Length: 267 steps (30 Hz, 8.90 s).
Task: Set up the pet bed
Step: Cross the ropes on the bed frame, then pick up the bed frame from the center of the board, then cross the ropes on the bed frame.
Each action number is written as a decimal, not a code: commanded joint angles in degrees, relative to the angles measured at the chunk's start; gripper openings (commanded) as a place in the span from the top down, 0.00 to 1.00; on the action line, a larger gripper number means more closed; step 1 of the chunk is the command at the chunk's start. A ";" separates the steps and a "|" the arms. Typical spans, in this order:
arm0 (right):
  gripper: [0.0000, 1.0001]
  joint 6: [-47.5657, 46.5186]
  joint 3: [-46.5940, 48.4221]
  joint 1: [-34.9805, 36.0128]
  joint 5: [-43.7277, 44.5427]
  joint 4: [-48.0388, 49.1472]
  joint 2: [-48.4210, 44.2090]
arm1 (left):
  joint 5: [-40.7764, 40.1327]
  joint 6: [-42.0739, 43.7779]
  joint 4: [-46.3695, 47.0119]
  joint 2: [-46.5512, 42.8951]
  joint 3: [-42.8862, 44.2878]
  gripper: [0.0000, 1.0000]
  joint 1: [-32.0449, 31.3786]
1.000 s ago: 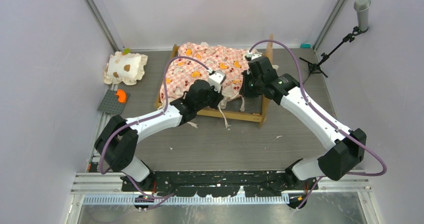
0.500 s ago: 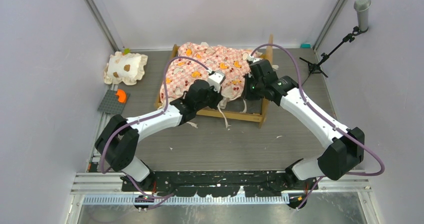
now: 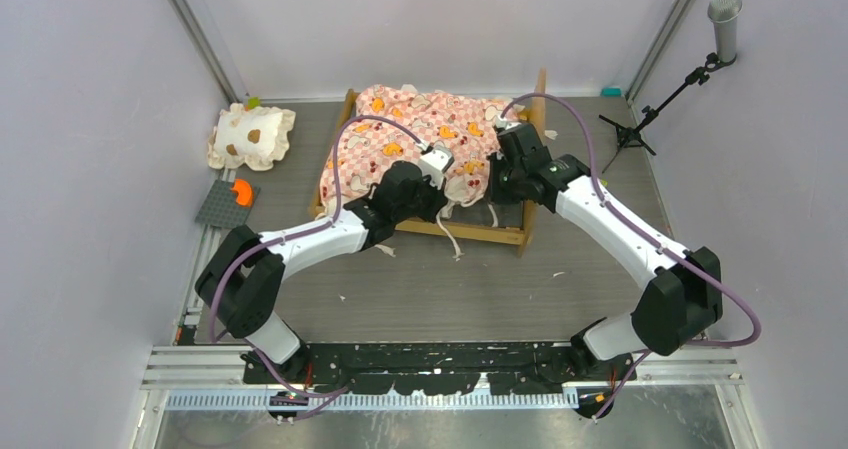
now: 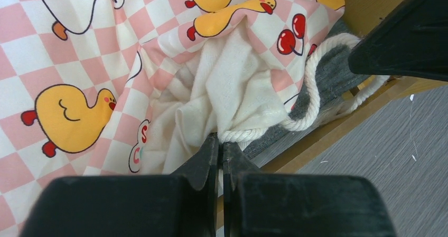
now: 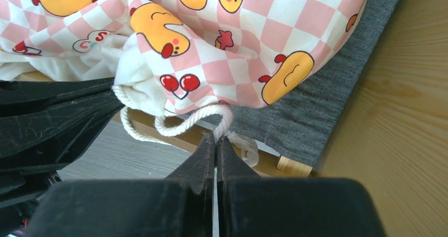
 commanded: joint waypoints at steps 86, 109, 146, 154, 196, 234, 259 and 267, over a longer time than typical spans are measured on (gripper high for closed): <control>0.56 0.65 -10.69 -0.18 5.70 -9.28 -33.59 | 27.98 21.33 -15.50 -8.03 3.55 0.20 -1.52; 0.56 2.21 -12.93 -0.17 4.55 -12.37 -39.24 | 27.11 45.15 -27.60 10.79 15.98 0.42 -0.51; 0.59 20.65 -49.73 0.06 9.18 30.10 -54.94 | 31.19 32.69 -31.02 10.65 32.24 1.00 4.77; 0.55 22.23 -59.44 0.28 12.94 57.69 -39.63 | 31.39 32.35 -31.60 9.69 32.83 1.00 4.94; 0.99 20.87 -60.89 0.24 17.66 120.64 21.44 | 33.51 32.38 -31.67 7.92 32.13 1.00 5.16; 0.99 42.80 -60.56 8.71 20.68 20.64 -45.72 | 28.43 29.55 -25.80 7.52 30.78 1.00 7.02; 0.99 46.77 -57.59 11.81 12.73 11.00 -48.31 | 26.93 31.55 -24.16 7.48 24.76 1.00 7.47; 0.99 46.08 -57.42 13.21 9.74 12.17 -45.04 | 26.71 33.88 -24.04 9.35 22.66 1.00 7.41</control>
